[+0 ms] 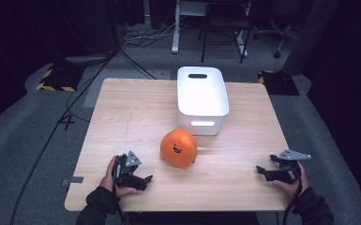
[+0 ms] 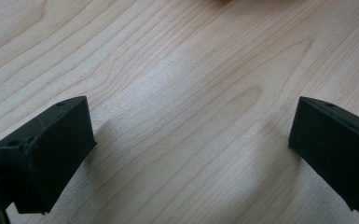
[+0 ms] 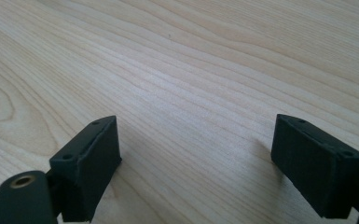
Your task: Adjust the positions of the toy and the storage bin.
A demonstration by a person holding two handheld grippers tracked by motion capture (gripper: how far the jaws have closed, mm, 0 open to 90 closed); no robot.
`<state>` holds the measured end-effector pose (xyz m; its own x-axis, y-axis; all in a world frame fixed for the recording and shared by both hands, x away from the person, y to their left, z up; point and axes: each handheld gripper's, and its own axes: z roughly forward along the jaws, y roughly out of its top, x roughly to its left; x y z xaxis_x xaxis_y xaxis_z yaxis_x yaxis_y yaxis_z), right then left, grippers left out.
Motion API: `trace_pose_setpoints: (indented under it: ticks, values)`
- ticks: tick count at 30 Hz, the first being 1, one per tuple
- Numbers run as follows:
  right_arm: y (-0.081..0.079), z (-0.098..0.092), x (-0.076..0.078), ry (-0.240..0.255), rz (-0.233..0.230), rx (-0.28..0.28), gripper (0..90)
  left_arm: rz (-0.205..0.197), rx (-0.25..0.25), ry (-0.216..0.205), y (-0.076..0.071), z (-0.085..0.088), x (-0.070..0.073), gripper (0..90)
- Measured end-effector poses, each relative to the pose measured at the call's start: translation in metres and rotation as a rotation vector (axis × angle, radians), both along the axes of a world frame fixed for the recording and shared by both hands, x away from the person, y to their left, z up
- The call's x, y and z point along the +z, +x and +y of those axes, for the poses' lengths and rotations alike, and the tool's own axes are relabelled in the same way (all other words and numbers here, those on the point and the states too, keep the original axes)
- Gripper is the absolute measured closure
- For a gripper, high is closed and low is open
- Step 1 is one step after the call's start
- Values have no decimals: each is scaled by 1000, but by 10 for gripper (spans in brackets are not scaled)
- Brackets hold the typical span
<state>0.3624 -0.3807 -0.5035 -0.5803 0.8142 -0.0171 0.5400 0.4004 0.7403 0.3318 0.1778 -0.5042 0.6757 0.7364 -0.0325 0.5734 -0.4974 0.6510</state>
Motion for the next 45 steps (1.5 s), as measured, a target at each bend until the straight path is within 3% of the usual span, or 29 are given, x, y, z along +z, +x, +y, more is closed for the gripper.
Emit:
trace_pose_setpoints:
  ticks: [6, 11, 12, 14, 21, 25, 31, 34, 45]
  values:
    - [0, 0, 0, -4, -2, 4, 164, -17, 11, 11, -1, 0, 1, 6]
    - [-1, 1, 1, -3, -8, 19, 205, -17, 11, 12, -1, 0, 1, 6]
    - [-2, 3, 2, 3, -7, 25, 268, -17, 11, 12, -1, 0, 1, 6]
    - [-2, 4, 3, 0, -10, 37, 266, -18, 12, 13, -1, 0, 1, 6]
    - [-3, 29, 12, 0, -43, 105, 295, -20, 11, 14, -1, 0, 1, 6]
    - [-5, 46, 15, -1, -62, 156, 304, 0, 19, 1, -1, -2, 0, 7]
    - [-3, 73, 20, 16, -78, 226, 316, -23, 23, 11, 1, -2, 0, 7]
    - [-2, 80, 23, 27, -85, 241, 337, -4, 29, 4, 0, -3, 0, 7]
    - [6, 110, 34, 60, -117, 309, 367, -9, 35, 6, 1, -6, 1, 6]
